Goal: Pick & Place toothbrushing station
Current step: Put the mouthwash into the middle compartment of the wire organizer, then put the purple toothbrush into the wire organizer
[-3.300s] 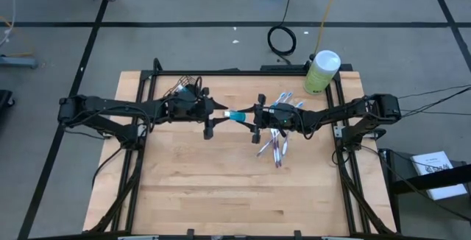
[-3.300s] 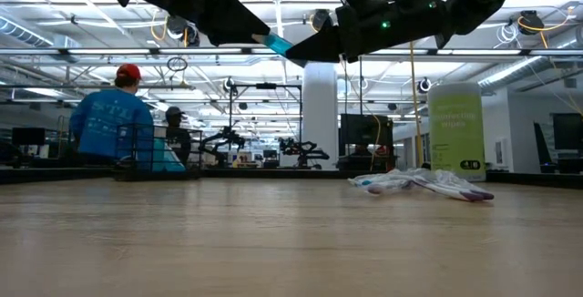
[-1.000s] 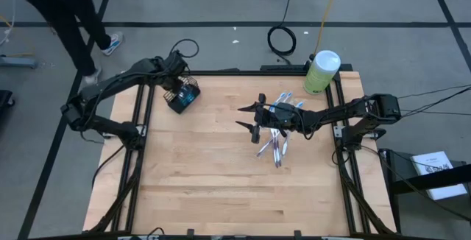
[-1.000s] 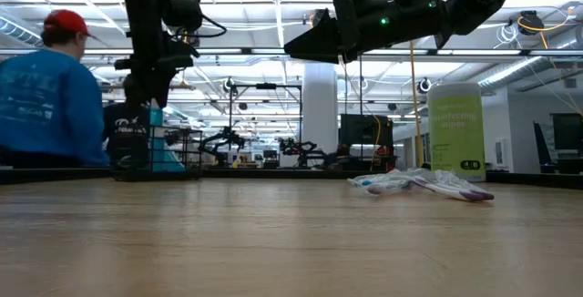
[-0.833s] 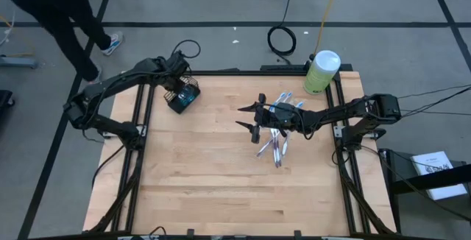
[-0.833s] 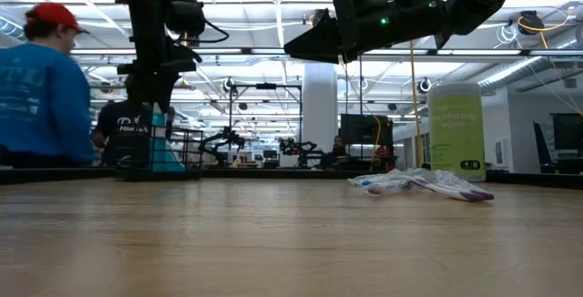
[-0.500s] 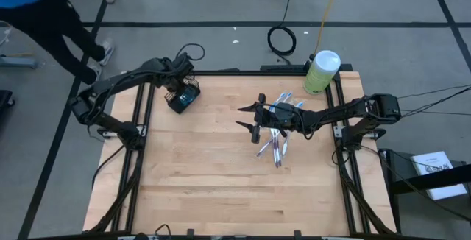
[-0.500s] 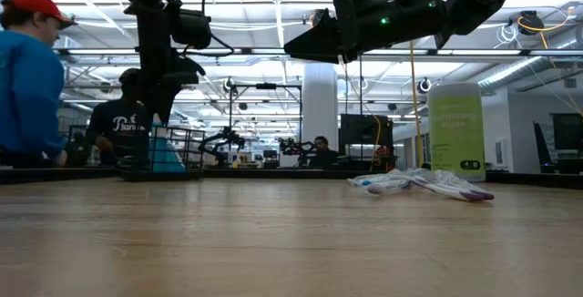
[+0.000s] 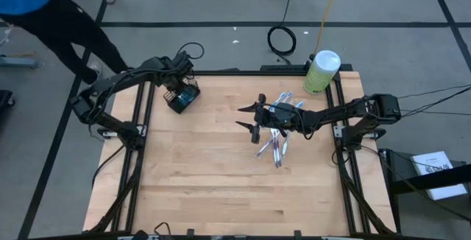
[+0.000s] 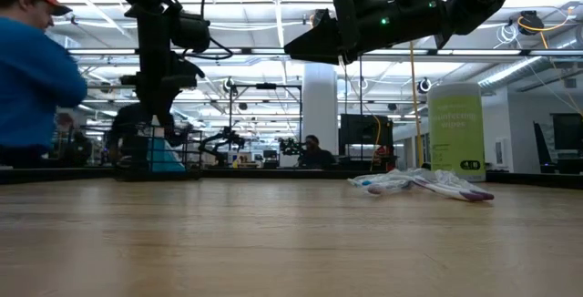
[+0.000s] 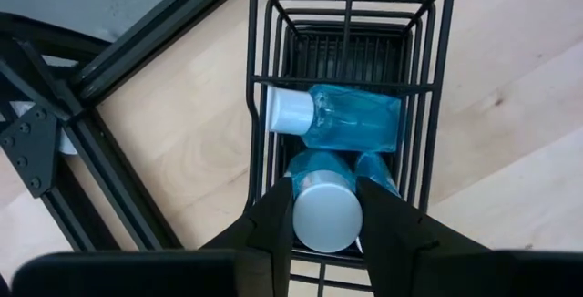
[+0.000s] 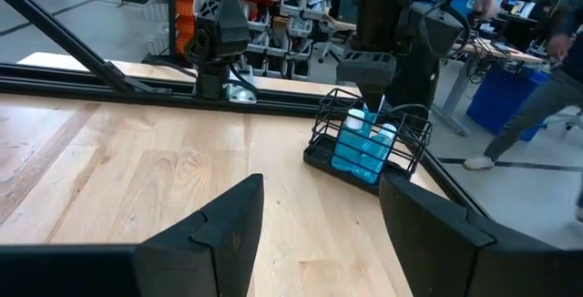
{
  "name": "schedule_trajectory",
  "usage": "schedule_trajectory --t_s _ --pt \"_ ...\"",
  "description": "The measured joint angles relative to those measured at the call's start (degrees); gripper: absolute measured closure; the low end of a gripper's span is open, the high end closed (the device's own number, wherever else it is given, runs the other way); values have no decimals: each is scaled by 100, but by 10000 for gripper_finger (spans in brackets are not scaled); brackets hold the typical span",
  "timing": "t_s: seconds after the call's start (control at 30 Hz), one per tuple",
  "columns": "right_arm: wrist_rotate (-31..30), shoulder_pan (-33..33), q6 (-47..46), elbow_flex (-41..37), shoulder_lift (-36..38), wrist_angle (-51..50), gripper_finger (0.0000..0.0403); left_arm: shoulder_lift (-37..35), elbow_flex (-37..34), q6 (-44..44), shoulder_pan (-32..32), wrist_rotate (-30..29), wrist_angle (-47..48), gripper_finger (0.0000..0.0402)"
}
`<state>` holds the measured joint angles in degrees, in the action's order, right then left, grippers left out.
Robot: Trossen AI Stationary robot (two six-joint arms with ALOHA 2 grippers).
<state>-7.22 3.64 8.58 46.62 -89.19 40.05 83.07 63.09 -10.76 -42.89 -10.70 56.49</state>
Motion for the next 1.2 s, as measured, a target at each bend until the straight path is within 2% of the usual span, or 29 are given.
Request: schedule_trajectory --t_s 0.2,0.3,0.7,0.9,1.03,1.1,1.2 --pt "0 0 0 1 0 -2 192 0 0 15 -22 43 0 236" --pt "0 0 0 1 0 -1 192 0 0 15 -20 43 1 215" --pt "0 0 -48 1 0 -2 191 -281 0 206 -22 28 29 214" --pt "-2 0 -52 1 0 -57 193 -900 194 572 -22 26 187 213" --pt "-10 0 -201 1 258 -594 192 -1616 505 452 28 87 195 213" --pt "-17 1 -249 6 520 -1075 193 -2064 570 577 126 348 107 213" --pt "-26 1 -523 4 1042 -2081 193 -2897 524 985 346 1046 -287 213"
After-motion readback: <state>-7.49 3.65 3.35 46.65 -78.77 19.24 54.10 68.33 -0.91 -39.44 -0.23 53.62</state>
